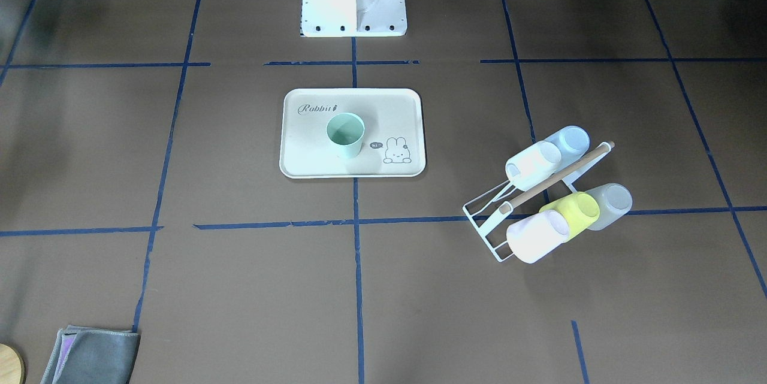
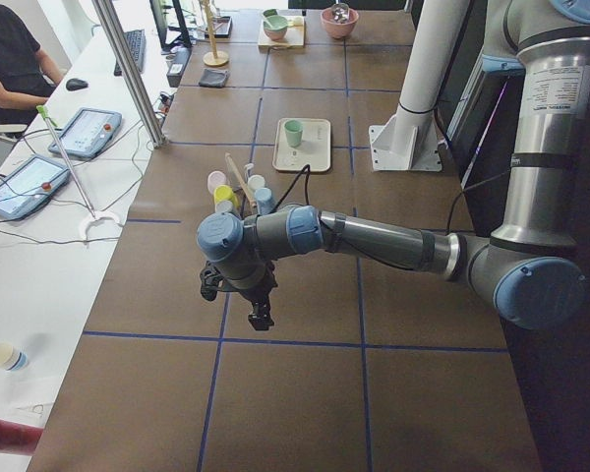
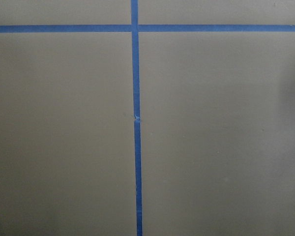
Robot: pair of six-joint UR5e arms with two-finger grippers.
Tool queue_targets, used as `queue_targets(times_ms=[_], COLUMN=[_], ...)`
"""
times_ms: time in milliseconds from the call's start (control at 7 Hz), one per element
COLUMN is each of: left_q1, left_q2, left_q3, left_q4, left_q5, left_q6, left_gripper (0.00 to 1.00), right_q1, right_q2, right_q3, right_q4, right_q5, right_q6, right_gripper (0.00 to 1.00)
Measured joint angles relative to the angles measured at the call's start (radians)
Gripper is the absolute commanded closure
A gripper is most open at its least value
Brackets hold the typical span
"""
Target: Pick up and place green cup on tray
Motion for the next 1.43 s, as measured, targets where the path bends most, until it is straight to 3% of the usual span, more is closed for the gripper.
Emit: queue_targets(times_ms=[286,571,1000,1429], left_q1=[-0.001,-0.002,0.002,0.003], left_q2=[0.03,0.054,0.062,0.067], left_q3=[0.011,-0.01,-0.023,-0.035], left_q4=[-0.171,-0.245,-0.251,-0.179], left_q5=[0.012,0.035,0.154,0.105], left_q6=[-0.048,-0.084,-0.09,-0.09], left_gripper=[0.0,0.0,0.0,0.0], right_q1=[-0.001,-0.001,-0.002,-0.003], right_q2=[0.001,0.001,0.0,0.004], right_q3=[-0.003,-0.003,-0.003,-0.009], right_q4=[0.003,0.005,0.008,0.007], right_q5=[-0.038,-0.051,-0.047,-0.042], right_q6=[-0.001,0.0,0.0,0.002], right_gripper=[0.0,0.0,0.0,0.0])
